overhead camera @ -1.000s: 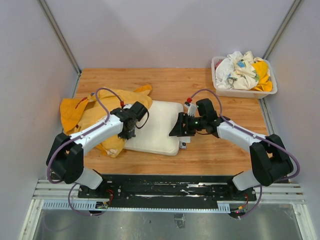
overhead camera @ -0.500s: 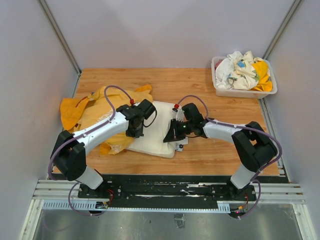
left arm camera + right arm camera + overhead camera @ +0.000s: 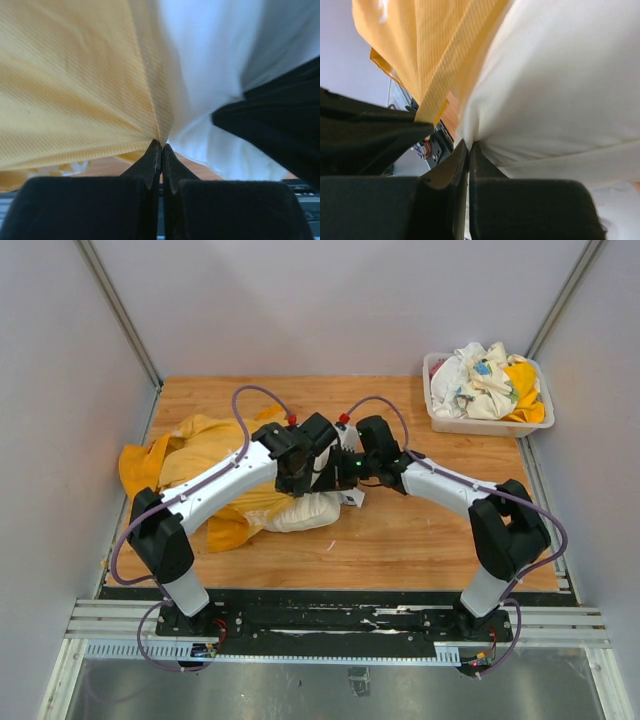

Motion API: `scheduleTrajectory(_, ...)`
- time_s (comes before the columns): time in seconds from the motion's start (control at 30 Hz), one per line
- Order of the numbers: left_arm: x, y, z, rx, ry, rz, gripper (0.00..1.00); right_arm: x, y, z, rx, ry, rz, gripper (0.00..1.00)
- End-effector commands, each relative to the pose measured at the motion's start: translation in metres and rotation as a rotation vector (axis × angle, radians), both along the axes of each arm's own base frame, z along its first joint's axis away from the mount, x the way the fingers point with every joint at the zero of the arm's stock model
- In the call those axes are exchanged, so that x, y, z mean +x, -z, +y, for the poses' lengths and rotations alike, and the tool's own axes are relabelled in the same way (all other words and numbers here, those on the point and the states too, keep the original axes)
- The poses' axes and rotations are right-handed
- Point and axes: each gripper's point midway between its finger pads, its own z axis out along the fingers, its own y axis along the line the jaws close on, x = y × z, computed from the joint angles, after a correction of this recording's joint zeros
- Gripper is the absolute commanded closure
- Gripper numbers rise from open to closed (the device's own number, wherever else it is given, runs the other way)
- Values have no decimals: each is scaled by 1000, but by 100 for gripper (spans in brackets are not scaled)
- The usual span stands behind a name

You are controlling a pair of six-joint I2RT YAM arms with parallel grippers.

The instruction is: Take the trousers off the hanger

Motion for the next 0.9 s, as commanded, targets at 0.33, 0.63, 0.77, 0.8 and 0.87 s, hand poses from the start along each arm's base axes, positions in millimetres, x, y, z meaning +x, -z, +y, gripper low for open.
scheduleTrajectory(0.33,40,-116,-86,-289,144,-183,100,2,-98,-21,146,37,-163,99)
scheduleTrajectory(0.63,36,-105,-85,-296,137,-163,100,-10,-79,-33,150,47,-97,100)
scheduleTrajectory(0.77,30,-93,-79,-293,120,-153,100,-14,-58,-38,113,50,-68,100)
scheduleTrajectory(0.8,27,-84,-77,-291,114,-141,100,-16,-50,-40,100,54,-56,99)
scheduleTrajectory(0.87,18,-68,-70,-289,95,-120,100,-19,-33,-44,71,62,-33,99)
